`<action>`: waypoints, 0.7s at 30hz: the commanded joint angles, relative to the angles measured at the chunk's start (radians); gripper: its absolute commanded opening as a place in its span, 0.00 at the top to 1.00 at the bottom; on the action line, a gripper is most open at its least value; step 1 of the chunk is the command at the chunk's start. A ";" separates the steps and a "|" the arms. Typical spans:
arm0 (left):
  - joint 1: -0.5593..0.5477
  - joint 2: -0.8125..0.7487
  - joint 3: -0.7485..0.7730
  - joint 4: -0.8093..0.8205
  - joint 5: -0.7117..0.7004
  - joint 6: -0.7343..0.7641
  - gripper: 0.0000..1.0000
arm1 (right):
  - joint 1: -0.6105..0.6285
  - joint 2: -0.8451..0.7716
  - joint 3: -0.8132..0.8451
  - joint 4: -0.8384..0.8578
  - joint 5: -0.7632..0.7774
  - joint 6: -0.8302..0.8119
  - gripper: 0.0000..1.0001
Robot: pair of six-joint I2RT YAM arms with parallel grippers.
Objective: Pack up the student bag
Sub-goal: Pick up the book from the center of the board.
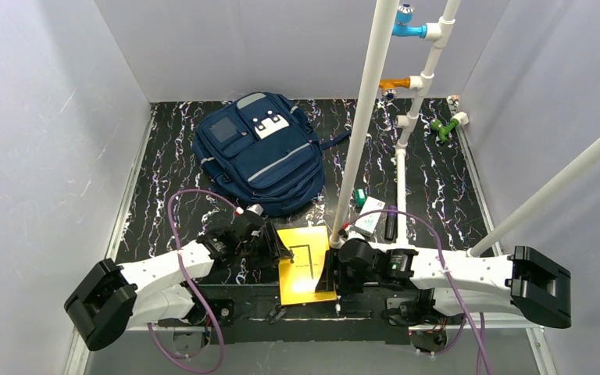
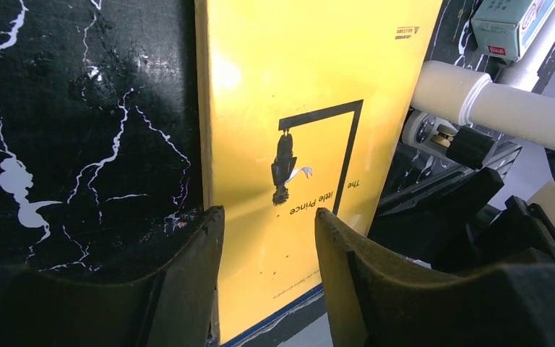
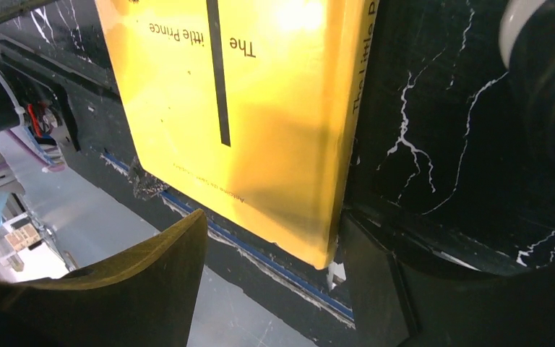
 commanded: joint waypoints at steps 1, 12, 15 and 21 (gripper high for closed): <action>0.001 0.018 -0.067 -0.090 -0.039 0.011 0.51 | 0.003 0.019 0.008 0.171 0.093 0.030 0.27; 0.000 0.000 -0.101 -0.079 -0.026 0.002 0.52 | 0.012 -0.043 -0.008 0.305 0.167 0.065 0.51; 0.000 -0.001 -0.088 -0.082 -0.014 0.012 0.52 | 0.013 -0.080 -0.023 0.292 0.162 0.089 0.56; -0.001 -0.003 -0.047 -0.091 0.026 0.032 0.53 | 0.013 -0.200 -0.040 0.281 0.156 0.140 0.62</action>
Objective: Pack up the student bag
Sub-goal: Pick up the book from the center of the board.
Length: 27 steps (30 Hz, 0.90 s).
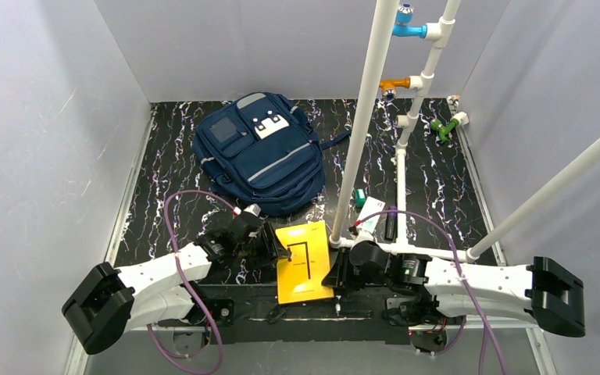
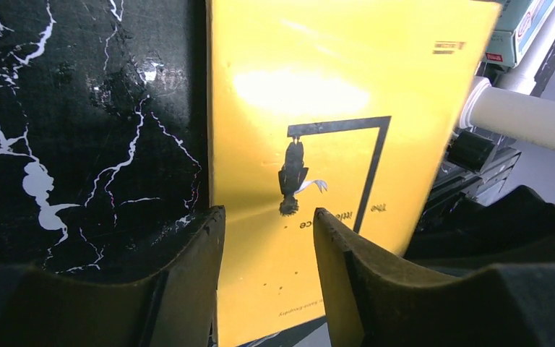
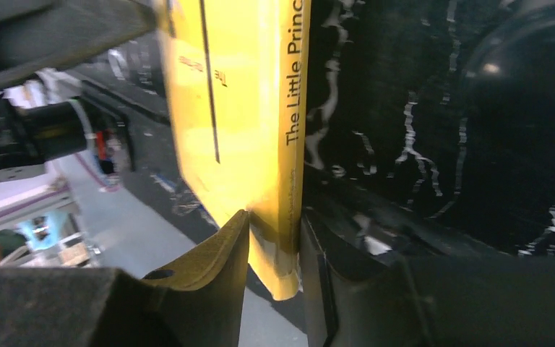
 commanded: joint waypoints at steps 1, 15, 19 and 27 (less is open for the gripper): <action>-0.008 0.028 -0.006 -0.121 0.036 0.031 0.53 | 0.001 -0.088 0.025 0.227 0.051 0.081 0.62; -0.008 0.007 0.005 -0.100 0.097 0.011 0.53 | 0.001 0.055 0.077 0.370 0.046 0.048 0.44; -0.015 0.012 0.003 -0.086 0.100 0.011 0.53 | 0.002 0.098 0.101 0.365 0.046 0.018 0.49; -0.015 -0.049 0.043 -0.149 0.081 0.059 0.50 | 0.003 -0.053 0.097 0.163 0.107 -0.009 0.88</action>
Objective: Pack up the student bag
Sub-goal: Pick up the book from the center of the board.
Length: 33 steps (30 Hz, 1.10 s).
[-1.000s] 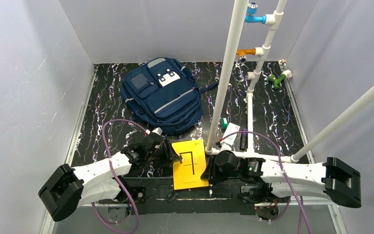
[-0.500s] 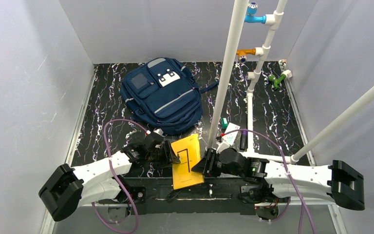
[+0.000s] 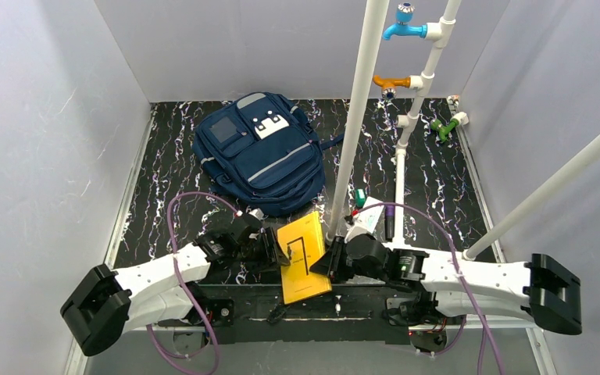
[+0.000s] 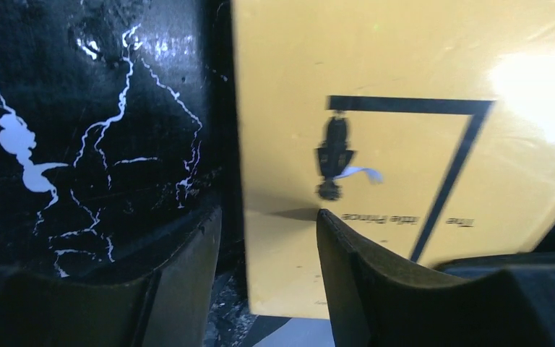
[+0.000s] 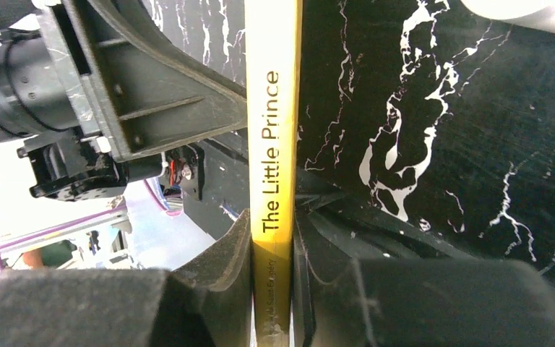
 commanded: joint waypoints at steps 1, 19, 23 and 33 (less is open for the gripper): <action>-0.011 -0.038 0.040 -0.088 0.010 0.052 0.49 | 0.002 -0.143 0.027 -0.028 0.054 -0.026 0.91; 0.003 -0.300 0.500 -0.546 -0.267 0.361 0.45 | 0.002 -0.263 0.568 -0.525 -0.324 -0.943 0.99; 0.004 -0.351 0.587 -0.619 -0.361 0.380 0.41 | 0.002 -0.215 0.726 -0.526 -0.301 -1.007 0.99; 0.003 -0.341 0.498 -0.503 -0.216 0.296 0.39 | 0.001 -0.173 1.053 -0.522 -0.012 -1.160 0.99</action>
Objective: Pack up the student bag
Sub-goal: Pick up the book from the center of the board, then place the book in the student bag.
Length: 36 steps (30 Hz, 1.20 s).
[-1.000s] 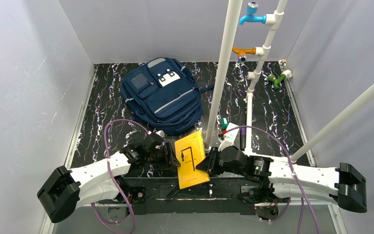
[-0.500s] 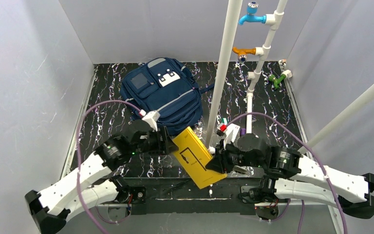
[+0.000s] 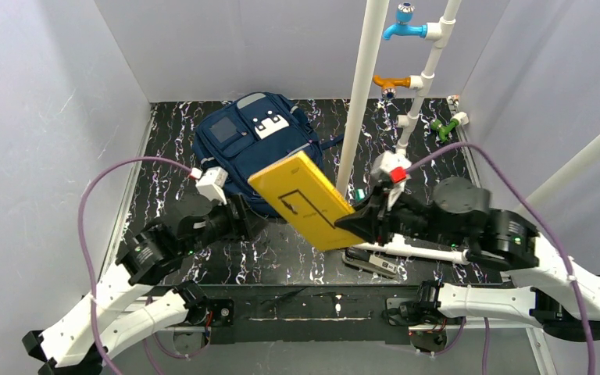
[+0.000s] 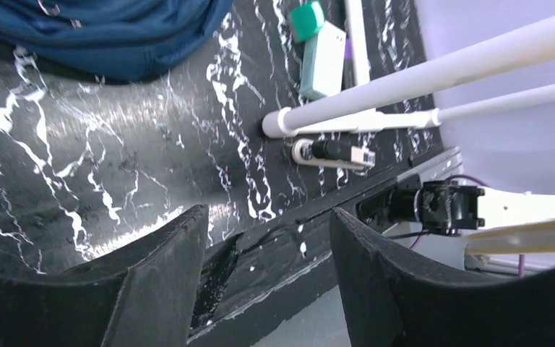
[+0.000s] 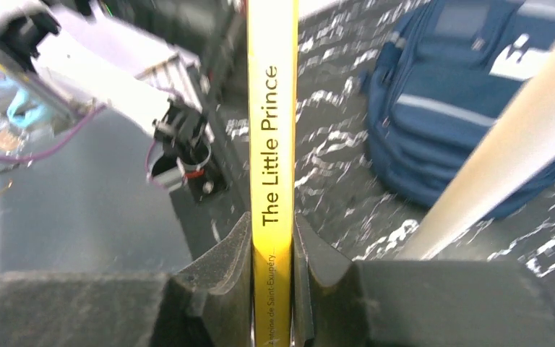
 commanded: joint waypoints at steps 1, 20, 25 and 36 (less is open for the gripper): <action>0.005 0.067 -0.079 0.062 0.095 -0.048 0.39 | 0.007 -0.020 0.176 0.160 0.125 -0.122 0.99; 0.013 0.257 -0.075 0.239 0.228 -0.041 0.37 | 0.008 -0.127 0.530 -0.240 0.471 -0.134 0.99; 0.023 0.295 -0.037 0.229 0.227 -0.018 0.36 | 0.008 -0.089 0.492 -0.303 0.708 -0.071 0.99; 0.051 0.319 0.003 0.204 0.224 0.020 0.36 | 0.008 -0.080 0.441 -0.237 0.501 -0.112 0.99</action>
